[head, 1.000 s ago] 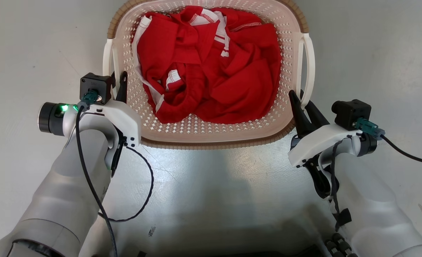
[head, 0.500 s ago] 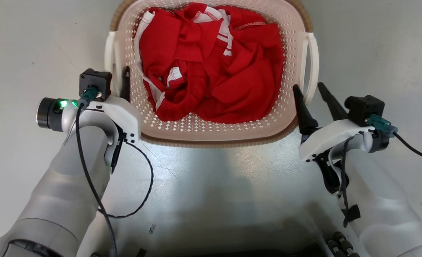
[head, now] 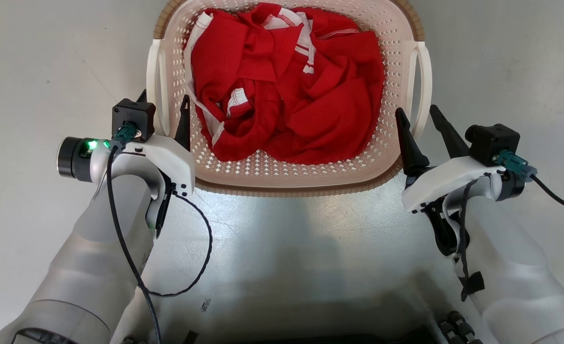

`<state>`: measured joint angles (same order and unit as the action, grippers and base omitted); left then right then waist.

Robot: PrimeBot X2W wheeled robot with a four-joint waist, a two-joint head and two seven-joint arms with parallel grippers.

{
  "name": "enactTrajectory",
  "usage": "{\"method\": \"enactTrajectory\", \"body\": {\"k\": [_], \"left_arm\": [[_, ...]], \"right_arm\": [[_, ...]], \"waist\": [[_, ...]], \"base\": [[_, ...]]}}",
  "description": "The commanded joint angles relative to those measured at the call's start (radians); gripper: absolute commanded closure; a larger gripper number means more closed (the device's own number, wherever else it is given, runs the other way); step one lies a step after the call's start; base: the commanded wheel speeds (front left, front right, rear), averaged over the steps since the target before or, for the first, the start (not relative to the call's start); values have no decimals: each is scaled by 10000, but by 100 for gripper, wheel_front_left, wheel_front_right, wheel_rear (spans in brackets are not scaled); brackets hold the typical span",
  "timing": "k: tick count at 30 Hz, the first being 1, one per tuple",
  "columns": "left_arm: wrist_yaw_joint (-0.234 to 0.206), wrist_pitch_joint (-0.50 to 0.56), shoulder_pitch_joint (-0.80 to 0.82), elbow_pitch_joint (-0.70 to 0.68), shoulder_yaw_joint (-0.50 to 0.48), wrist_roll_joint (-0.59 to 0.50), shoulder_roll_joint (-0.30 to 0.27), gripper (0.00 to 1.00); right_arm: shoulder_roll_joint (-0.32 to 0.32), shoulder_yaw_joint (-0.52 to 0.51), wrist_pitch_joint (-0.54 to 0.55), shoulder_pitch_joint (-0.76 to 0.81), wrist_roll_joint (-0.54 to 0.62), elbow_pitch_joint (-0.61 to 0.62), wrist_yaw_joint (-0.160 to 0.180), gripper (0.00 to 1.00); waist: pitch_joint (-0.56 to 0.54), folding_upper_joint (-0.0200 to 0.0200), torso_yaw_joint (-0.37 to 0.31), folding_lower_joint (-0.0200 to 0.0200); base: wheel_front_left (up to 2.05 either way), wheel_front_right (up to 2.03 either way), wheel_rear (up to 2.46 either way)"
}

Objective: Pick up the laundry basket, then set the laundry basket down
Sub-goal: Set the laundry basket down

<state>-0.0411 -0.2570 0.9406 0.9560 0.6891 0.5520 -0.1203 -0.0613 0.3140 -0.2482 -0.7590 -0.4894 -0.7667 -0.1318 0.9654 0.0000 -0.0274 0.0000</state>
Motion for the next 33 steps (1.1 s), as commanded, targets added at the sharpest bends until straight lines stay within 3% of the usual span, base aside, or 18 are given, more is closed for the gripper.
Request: {"method": "enactTrajectory", "body": {"k": [1,15,22,33], "left_arm": [[-88,-47,-382,-107,-233,-160,-282,0],[-88,-47,-855,-331,-789,-201,-4,0],[108,-47,-1598,-1368,-1755,-35,107,0],[732,-47,-4472,-4188,-3935,-1169,356,0]], "right_arm": [[111,153,-136,409,131,154,11,0],[111,-117,-136,753,642,707,11,0],[111,-528,-136,1351,1125,1343,11,0],[111,-1474,-136,3580,2269,2691,11,0]], "waist": [[-7,0,3,0],[-937,0,85,0],[-1994,0,139,0],[-5213,0,92,0]], "base": [[0,0,0],[0,0,0],[0,0,0],[0,0,0]]}}
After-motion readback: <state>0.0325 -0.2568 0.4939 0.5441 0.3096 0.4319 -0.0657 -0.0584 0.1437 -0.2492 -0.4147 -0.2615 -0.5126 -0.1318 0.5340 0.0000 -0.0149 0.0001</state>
